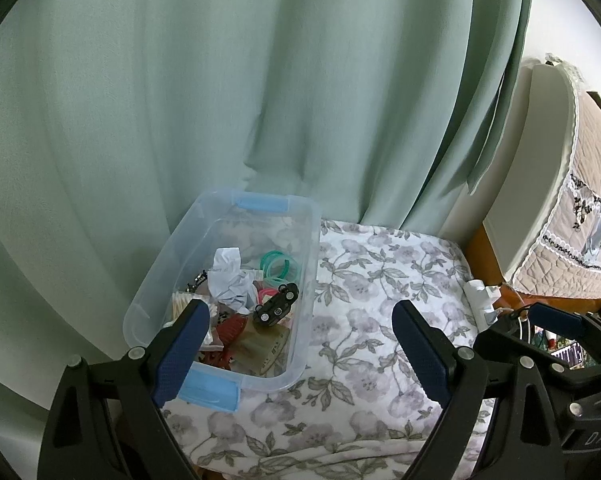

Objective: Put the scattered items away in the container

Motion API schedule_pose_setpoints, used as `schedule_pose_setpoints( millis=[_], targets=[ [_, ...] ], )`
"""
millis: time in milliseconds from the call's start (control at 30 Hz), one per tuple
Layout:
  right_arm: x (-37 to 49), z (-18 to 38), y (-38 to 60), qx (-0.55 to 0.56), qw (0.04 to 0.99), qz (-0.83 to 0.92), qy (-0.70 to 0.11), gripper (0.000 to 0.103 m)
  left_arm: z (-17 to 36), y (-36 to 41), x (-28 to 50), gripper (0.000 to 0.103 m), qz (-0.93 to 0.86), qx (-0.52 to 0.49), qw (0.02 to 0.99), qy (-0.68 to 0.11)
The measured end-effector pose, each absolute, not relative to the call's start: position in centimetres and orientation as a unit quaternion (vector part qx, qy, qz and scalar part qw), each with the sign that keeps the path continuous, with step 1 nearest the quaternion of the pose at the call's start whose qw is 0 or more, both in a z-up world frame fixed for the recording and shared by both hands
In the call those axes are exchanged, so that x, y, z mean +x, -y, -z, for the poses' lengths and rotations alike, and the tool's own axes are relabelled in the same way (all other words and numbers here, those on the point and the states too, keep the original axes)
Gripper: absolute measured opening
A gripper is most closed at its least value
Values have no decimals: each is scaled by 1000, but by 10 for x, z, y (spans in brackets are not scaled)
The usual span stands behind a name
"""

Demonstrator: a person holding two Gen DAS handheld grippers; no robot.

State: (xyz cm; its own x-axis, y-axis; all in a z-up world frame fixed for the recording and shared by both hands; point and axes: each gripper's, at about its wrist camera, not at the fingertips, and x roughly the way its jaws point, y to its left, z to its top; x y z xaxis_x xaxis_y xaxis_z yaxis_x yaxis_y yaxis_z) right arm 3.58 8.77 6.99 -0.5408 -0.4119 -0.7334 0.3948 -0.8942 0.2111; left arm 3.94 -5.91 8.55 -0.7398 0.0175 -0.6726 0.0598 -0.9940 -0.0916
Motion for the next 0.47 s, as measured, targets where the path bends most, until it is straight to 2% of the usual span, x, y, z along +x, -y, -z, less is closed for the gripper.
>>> schedule_pose_setpoints(
  millis=[467],
  targets=[
    [37,-69,-85,419,229,879,13,103,-88,52,44,93,933,356,15,-57]
  ],
)
